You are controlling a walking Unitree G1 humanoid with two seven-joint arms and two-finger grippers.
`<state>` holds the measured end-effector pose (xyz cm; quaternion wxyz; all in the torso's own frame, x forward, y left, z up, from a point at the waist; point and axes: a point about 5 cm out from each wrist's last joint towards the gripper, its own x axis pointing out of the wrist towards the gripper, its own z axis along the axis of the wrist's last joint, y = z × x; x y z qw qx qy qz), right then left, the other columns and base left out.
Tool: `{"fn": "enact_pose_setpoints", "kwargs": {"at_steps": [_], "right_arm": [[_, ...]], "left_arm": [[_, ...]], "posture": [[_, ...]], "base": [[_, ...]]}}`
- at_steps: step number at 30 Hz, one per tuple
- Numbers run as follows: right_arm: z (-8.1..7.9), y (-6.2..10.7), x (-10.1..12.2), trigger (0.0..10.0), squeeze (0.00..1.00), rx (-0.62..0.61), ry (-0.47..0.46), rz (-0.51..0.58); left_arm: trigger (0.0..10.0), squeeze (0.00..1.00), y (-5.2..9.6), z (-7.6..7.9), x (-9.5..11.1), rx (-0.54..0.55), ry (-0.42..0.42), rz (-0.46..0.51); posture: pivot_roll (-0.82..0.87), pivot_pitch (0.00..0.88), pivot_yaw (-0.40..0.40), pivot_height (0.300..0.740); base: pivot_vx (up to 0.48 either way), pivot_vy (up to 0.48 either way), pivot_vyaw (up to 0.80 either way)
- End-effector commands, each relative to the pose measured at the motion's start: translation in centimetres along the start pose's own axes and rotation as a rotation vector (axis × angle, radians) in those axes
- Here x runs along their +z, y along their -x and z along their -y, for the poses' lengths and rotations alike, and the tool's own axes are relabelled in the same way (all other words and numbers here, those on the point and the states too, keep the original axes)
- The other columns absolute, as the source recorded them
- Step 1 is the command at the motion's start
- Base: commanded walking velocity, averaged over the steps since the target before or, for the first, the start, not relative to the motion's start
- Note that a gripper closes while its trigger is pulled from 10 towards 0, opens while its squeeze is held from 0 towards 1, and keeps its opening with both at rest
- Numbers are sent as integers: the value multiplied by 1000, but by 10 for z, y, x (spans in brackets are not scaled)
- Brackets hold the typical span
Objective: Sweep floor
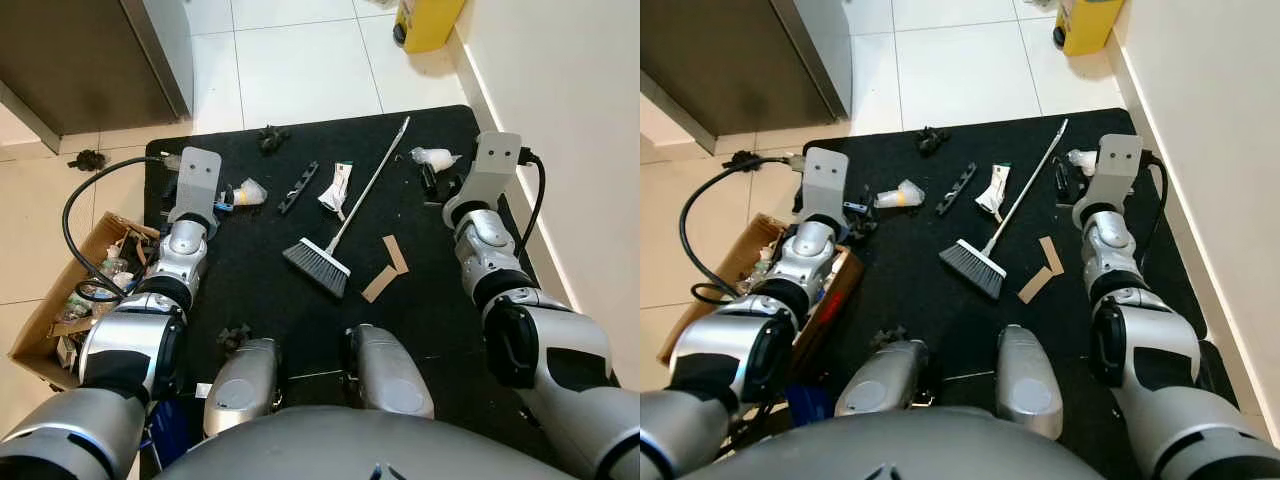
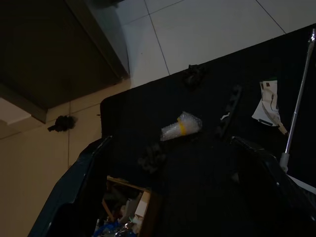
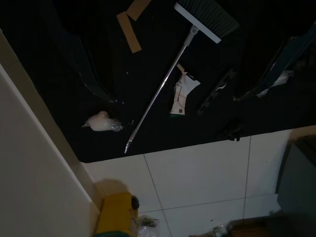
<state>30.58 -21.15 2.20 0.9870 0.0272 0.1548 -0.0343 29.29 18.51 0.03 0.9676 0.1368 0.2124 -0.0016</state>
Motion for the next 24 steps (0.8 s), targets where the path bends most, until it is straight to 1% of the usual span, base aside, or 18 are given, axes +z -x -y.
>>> {"fn": "enact_pose_setpoints", "kwargs": {"at_steps": [1, 12, 20, 24], "right_arm": [[3, 1, -4, 10000, 0, -13, -12, -16], [3, 2, -3, 10000, 0, -15, 20, -8], [3, 2, -3, 10000, 0, -11, 19, -11], [2, 2, -4, 10000, 0, -3, 40, -12]], "left_arm": [[10000, 0, 2, 5, -4, -9, 6, -6], [10000, 0, 2, 6, -3, -11, 3, -5], [10000, 0, 2, 8, -4, -14, -4, -3], [10000, 0, 3, 9, -5, -16, -5, -6]], "posture": [[41, 0, -14, 740], [45, 0, -5, 740], [35, 0, 6, 740], [36, 0, 7, 740]], "base": [[0, 0, 0], [0, 0, 0], [0, 0, 0], [0, 0, 0]]}}
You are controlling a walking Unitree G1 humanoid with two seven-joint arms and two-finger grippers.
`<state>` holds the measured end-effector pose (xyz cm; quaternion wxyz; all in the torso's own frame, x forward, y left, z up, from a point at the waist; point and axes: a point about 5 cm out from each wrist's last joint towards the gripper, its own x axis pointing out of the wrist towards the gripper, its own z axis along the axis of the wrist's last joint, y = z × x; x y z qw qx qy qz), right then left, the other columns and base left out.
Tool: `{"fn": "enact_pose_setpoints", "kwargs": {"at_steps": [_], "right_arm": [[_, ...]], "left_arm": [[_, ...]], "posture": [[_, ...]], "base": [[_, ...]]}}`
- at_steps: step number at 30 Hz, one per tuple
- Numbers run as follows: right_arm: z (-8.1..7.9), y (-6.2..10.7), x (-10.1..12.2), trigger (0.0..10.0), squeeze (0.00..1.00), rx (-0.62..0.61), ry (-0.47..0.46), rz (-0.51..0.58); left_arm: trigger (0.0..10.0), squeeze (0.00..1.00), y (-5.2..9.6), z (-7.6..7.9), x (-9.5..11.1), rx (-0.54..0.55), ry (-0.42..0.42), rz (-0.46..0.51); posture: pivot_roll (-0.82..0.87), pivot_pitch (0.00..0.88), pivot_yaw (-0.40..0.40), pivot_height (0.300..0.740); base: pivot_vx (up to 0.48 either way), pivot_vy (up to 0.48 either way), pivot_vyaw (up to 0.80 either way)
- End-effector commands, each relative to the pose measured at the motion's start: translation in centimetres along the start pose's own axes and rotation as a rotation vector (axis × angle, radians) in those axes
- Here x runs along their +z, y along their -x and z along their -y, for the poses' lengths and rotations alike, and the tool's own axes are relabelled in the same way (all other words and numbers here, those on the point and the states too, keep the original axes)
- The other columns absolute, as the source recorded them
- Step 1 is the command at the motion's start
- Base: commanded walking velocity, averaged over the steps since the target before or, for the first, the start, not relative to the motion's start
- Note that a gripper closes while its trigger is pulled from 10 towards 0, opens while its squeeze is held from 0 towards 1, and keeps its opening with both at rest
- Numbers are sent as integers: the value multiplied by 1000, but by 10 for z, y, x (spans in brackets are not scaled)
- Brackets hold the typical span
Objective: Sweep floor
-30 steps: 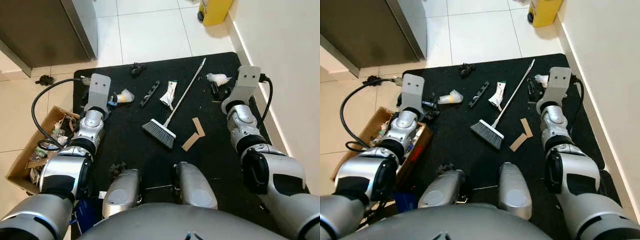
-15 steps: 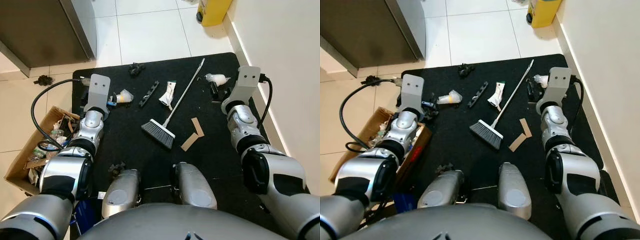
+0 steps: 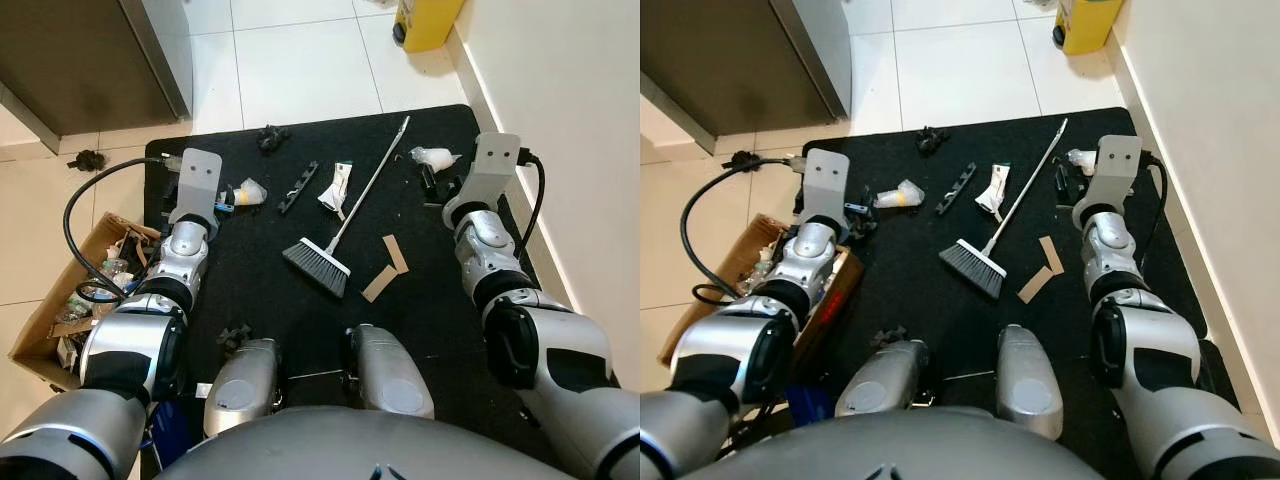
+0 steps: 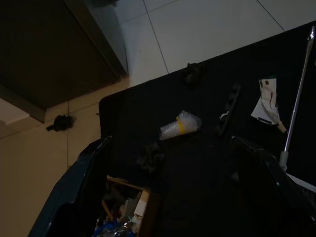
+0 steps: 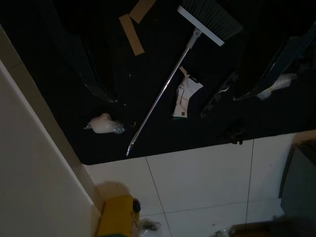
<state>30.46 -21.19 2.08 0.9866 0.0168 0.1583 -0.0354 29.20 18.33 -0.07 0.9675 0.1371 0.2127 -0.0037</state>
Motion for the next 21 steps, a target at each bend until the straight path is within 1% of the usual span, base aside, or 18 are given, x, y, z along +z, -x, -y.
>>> {"fn": "enact_pose_setpoints", "kwargs": {"at_steps": [1, 21], "right_arm": [[2, 2, -2, 10000, 0, 2, 20, -5], [0, 2, -4, 10000, 0, 5, -9, -10]], "left_arm": [[10000, 0, 2, 7, -4, -12, -3, -5], [10000, 0, 3, 4, -6, -3, 0, -10]], "posture": [[36, 0, 7, 740], [36, 0, -5, 740]], "base": [[0, 0, 0], [0, 0, 0]]}}
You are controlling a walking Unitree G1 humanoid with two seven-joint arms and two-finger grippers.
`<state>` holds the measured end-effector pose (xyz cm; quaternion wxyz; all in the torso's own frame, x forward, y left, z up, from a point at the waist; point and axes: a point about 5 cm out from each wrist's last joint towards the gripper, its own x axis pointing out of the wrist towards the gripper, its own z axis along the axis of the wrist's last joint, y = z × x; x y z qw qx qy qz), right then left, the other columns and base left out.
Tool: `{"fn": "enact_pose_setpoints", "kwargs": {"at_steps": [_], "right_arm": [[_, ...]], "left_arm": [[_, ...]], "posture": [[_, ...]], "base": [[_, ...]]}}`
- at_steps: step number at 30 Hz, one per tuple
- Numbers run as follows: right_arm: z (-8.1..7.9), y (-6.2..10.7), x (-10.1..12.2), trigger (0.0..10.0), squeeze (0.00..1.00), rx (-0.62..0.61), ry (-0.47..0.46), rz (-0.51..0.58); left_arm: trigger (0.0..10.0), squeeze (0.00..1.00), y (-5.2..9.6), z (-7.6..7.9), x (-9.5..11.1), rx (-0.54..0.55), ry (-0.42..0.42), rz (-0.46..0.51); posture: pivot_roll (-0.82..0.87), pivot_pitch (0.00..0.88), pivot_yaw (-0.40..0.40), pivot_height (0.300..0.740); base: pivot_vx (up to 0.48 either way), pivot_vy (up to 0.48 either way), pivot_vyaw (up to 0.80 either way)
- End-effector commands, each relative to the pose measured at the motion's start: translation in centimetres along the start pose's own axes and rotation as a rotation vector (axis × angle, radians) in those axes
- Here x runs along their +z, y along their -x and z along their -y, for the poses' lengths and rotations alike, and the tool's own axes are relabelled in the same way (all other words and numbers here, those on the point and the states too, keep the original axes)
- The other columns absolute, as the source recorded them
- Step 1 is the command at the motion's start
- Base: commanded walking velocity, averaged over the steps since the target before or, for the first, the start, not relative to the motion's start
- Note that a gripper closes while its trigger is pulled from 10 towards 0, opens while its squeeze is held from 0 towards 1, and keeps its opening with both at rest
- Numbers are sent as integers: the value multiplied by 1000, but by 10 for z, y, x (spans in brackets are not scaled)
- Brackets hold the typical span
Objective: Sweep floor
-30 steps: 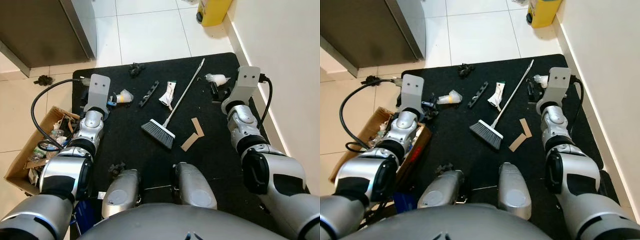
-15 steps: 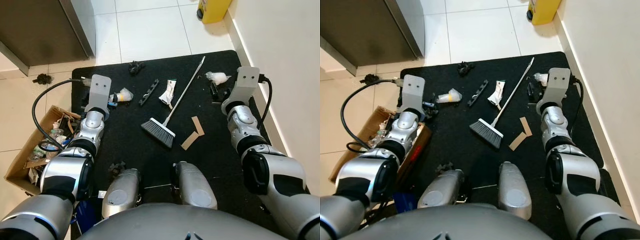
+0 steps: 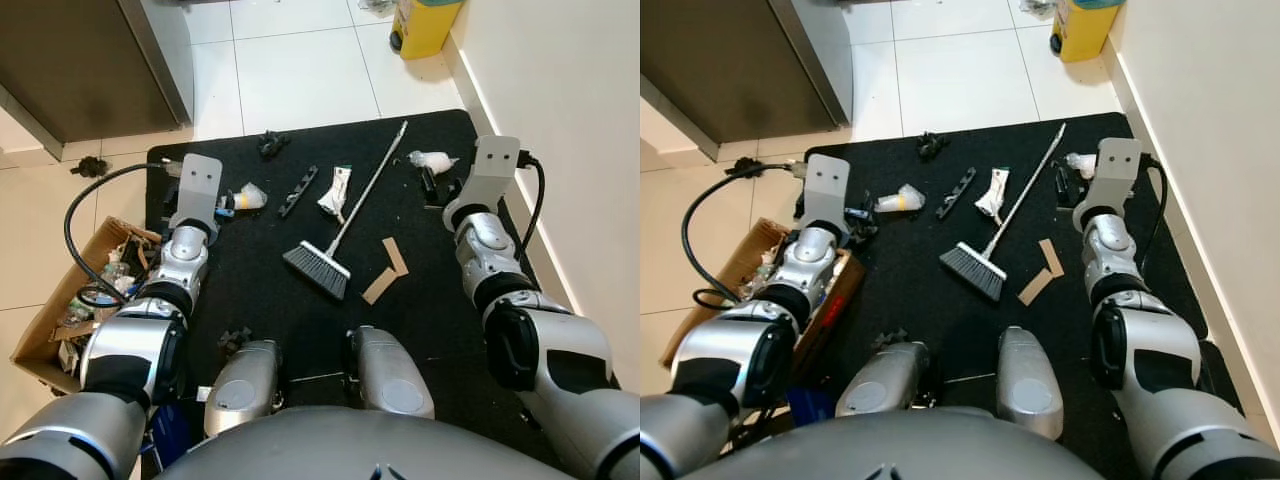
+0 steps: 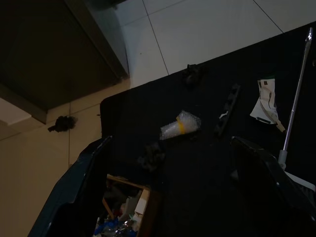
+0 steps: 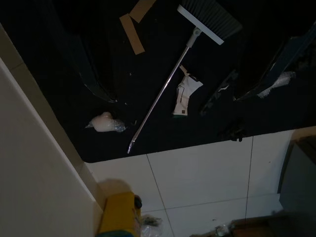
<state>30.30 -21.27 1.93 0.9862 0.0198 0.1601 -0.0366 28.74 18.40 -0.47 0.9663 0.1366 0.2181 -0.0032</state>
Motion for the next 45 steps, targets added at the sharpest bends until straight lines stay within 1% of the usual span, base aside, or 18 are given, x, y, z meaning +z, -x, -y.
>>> {"fn": "enact_pose_setpoints", "kwargs": {"at_steps": [1, 23, 26, 38, 39, 42, 43, 44, 45], "right_arm": [[-1, 1, -2, 10000, 0, 7, -3, -6], [-8, -1, -1, 10000, 0, 37, -32, 0], [-9, -1, 0, 10000, 0, 38, -32, 1], [-10, -2, 0, 10000, 0, 46, -42, 3], [-9, -1, 0, 10000, 0, 39, -24, 3], [-9, -1, 0, 10000, 0, 36, -13, 3], [-8, 2, -3, 10000, 0, 29, 67, 13], [-8, 2, -3, 10000, 0, 29, 67, 13], [-8, 4, -5, 10000, 0, 30, 104, 17]], "left_arm": [[10000, 0, 1, 3, -1, -1, -1, 2], [10000, 0, 0, -6, -1, 23, -4, -6], [10000, 0, 0, -7, 0, 23, -6, -7], [10000, 0, -1, -8, 0, 28, -4, -10], [10000, 0, 0, -7, -1, 33, -15, -16], [10000, 0, 0, -6, -2, 37, -20, -20], [10000, 0, 6, 4, -8, -12, -25, 23], [10000, 0, 6, 4, -8, -12, -25, 23], [10000, 0, 10, 10, -11, -40, -25, 44]], "posture": [[37, 0, -5, 740], [29, 0, -10, 740], [22, 0, -1, 740], [38, 0, -9, 740], [34, 0, -1, 740], [34, 0, -1, 740], [55, 0, -15, 740], [55, 0, -15, 740], [55, 0, -15, 740]], "base": [[0, 0, 0], [0, 0, 0], [0, 0, 0], [0, 0, 0], [0, 0, 0], [0, 0, 0], [0, 0, 0], [0, 0, 0], [0, 0, 0]]}}
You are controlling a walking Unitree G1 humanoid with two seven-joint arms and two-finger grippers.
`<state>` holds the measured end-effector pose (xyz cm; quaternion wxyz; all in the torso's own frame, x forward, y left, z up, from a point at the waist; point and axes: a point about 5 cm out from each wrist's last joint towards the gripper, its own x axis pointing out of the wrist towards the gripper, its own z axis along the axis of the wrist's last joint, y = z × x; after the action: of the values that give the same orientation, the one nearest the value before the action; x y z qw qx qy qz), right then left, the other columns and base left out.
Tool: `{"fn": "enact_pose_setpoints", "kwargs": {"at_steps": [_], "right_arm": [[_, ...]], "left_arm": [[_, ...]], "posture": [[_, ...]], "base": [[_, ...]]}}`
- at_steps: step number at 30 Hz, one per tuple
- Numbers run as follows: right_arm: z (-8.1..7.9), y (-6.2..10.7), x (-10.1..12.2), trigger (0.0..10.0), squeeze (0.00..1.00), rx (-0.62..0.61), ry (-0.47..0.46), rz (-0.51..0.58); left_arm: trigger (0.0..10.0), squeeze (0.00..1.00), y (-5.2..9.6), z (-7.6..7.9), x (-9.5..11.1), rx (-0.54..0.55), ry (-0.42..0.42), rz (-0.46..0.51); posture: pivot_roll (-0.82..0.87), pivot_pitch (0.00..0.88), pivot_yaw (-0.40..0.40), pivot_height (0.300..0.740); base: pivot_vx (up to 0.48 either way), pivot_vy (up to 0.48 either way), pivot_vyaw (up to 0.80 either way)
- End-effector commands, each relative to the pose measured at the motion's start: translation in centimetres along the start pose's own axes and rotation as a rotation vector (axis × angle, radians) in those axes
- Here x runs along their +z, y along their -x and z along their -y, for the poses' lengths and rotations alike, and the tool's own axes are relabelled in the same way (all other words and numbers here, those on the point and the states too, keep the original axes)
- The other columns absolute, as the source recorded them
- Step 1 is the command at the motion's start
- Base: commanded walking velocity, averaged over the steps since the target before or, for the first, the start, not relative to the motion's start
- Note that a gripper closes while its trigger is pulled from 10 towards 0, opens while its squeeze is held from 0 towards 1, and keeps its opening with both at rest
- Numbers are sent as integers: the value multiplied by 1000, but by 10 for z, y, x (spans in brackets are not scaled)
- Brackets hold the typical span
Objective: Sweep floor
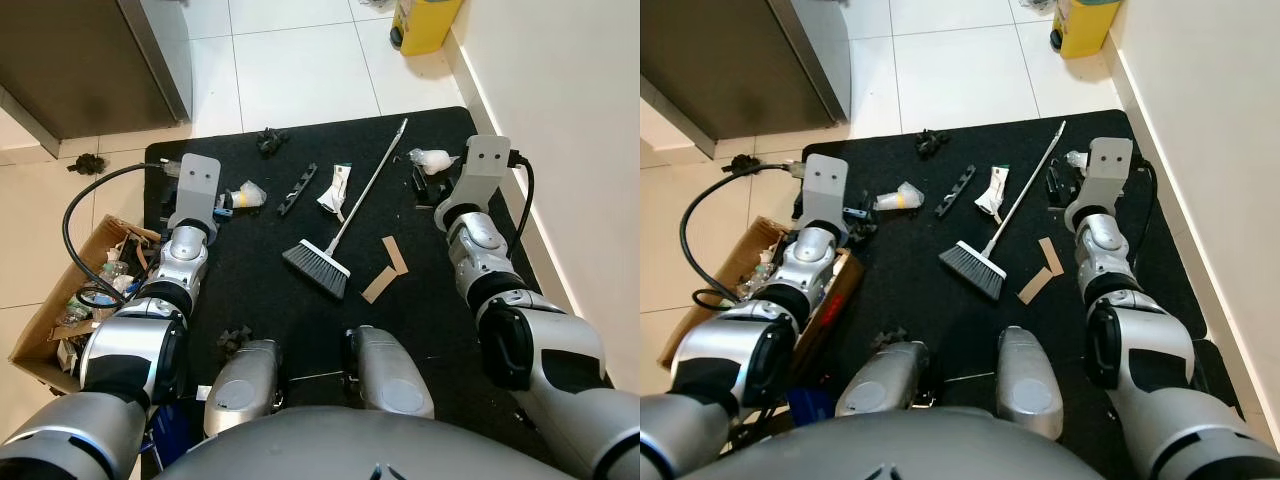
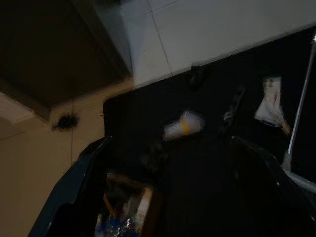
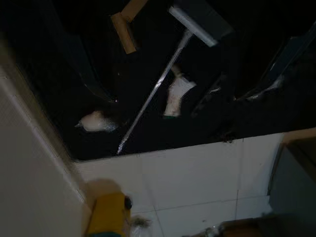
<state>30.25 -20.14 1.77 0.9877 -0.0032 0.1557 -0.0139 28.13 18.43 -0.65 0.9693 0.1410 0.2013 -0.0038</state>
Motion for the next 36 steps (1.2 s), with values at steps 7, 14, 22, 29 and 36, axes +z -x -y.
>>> {"fn": "enact_pose_setpoints", "kwargs": {"at_steps": [7, 14, 22, 29, 36], "right_arm": [[19, 22, 0, 10000, 0, 1, -70, 208], [22, 26, -5, 10000, 0, -57, -90, 203], [15, 22, 2, 10000, 0, -25, -81, 220], [9, 16, 13, 10000, 0, -23, -99, 252], [10, 17, 11, 10000, 0, -35, -122, 248]], "left_arm": [[10000, 0, 24, -15, -4, 4, 97, 213], [10000, 0, 21, -9, -6, -60, 51, 188], [10000, 0, 15, 1, 7, -111, 123, 212], [10000, 0, 7, -15, 9, -48, 218, 160], [10000, 0, 7, -7, 11, -98, 138, 182]], "posture": [[93, 0, -31, 740], [55, 0, -9, 740], [54, 0, -18, 740], [63, 0, -13, 740], [76, 0, -19, 740]], "base": [[0, 0, 0], [0, 0, 0], [0, 0, 0], [0, 0, 0], [0, 0, 0]]}}
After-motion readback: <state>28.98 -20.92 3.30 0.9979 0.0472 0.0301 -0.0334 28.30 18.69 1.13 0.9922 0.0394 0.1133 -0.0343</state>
